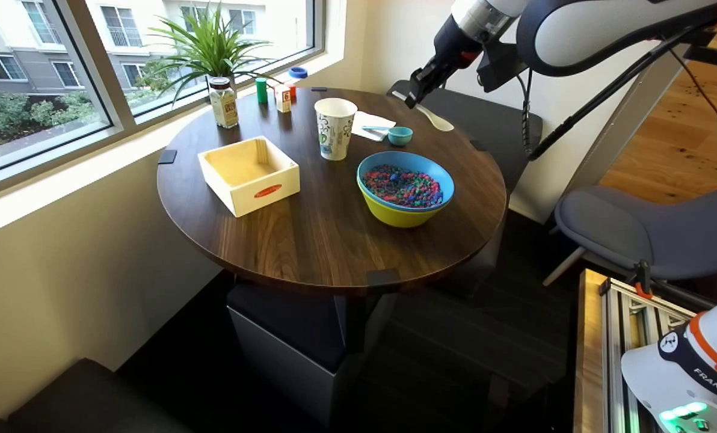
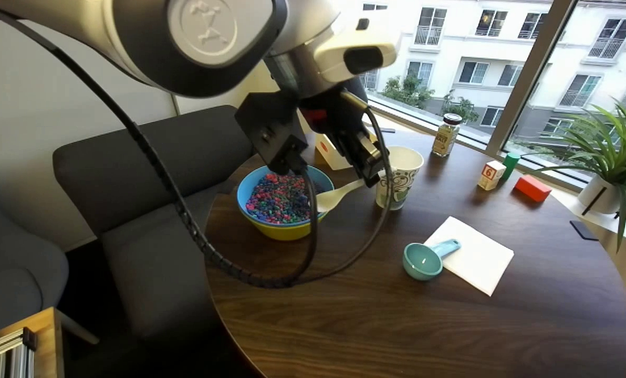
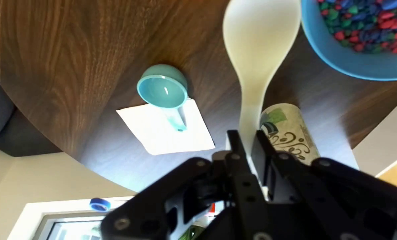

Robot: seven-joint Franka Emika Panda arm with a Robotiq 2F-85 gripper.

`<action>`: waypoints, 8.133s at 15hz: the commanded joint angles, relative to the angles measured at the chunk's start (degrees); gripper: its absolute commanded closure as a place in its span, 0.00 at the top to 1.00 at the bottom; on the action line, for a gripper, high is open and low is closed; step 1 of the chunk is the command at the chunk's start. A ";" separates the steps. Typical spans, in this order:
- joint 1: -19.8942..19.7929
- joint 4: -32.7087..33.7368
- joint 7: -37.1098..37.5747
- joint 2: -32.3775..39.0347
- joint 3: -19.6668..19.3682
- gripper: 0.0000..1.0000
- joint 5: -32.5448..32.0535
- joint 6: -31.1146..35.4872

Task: Pick up the wooden spoon and use it to move a spoon of the blue bowl content into the blue scoop near the paper towel and the put the wooden spoon on the table

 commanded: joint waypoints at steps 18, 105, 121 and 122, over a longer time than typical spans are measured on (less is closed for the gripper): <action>0.01 -0.71 12.37 -1.20 4.40 0.03 -6.46 -0.58; 6.45 6.40 45.08 7.43 3.15 0.03 -33.06 -3.85; 1.15 9.40 45.92 7.72 -2.41 0.13 -33.55 -3.64; 1.16 9.40 45.92 7.72 -2.39 0.13 -33.54 -3.64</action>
